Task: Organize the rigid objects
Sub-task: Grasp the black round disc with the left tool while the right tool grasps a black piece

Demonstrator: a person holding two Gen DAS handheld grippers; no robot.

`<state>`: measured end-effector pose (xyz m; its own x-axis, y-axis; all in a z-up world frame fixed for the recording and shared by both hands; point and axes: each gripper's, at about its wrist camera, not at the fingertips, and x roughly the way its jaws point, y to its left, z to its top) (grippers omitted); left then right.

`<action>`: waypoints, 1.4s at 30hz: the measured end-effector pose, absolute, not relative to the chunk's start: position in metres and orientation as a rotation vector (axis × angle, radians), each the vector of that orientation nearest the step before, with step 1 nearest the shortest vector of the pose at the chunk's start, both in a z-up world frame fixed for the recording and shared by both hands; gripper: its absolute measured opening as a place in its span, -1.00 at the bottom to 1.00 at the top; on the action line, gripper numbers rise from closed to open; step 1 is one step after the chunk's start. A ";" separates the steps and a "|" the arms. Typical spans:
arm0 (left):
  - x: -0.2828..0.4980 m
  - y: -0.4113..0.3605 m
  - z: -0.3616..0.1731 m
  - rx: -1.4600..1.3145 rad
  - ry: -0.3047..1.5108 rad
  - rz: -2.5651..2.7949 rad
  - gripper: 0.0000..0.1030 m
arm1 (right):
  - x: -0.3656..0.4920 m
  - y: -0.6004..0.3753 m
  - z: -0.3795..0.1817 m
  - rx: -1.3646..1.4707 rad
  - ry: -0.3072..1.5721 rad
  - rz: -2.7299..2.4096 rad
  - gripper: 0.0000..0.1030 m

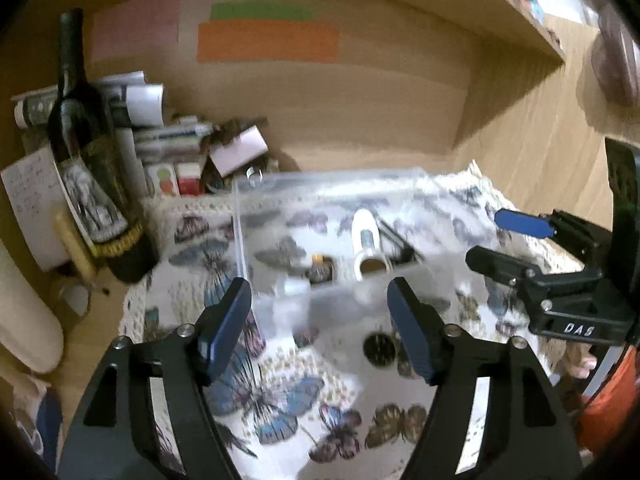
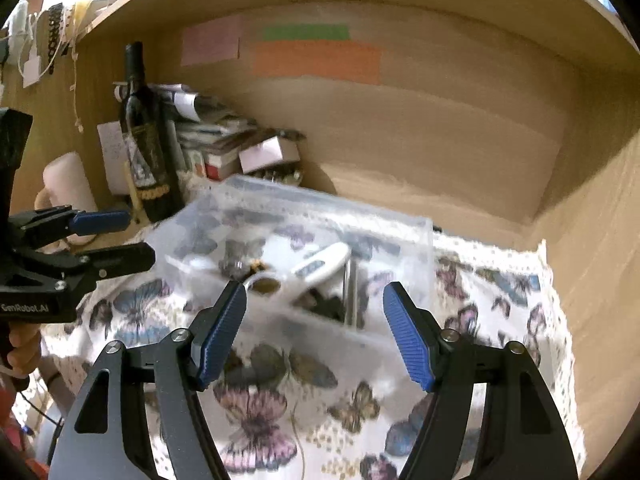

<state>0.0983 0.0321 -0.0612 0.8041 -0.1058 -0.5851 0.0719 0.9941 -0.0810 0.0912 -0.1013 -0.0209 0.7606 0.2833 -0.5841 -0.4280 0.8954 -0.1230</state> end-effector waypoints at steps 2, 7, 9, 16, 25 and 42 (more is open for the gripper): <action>0.097 0.028 -0.074 -0.058 0.658 -0.095 0.36 | 0.087 -0.105 -0.029 -0.253 0.609 0.394 0.32; 0.102 0.016 -0.103 -0.079 0.748 -0.139 0.27 | 0.081 -0.114 -0.047 -0.238 0.649 0.389 0.32; 0.106 0.010 -0.109 -0.079 0.773 -0.160 0.19 | 0.080 -0.118 -0.053 -0.235 0.661 0.371 0.32; 0.126 -0.015 -0.120 -0.059 0.827 -0.229 0.07 | 0.082 -0.125 -0.073 -0.222 0.735 0.407 0.32; 0.143 -0.017 -0.133 -0.056 0.874 -0.244 -0.36 | 0.087 -0.111 -0.088 -0.261 0.797 0.465 0.32; 0.097 0.024 -0.106 -0.086 0.742 -0.162 -0.36 | 0.104 -0.067 -0.102 -0.349 0.860 0.520 -0.19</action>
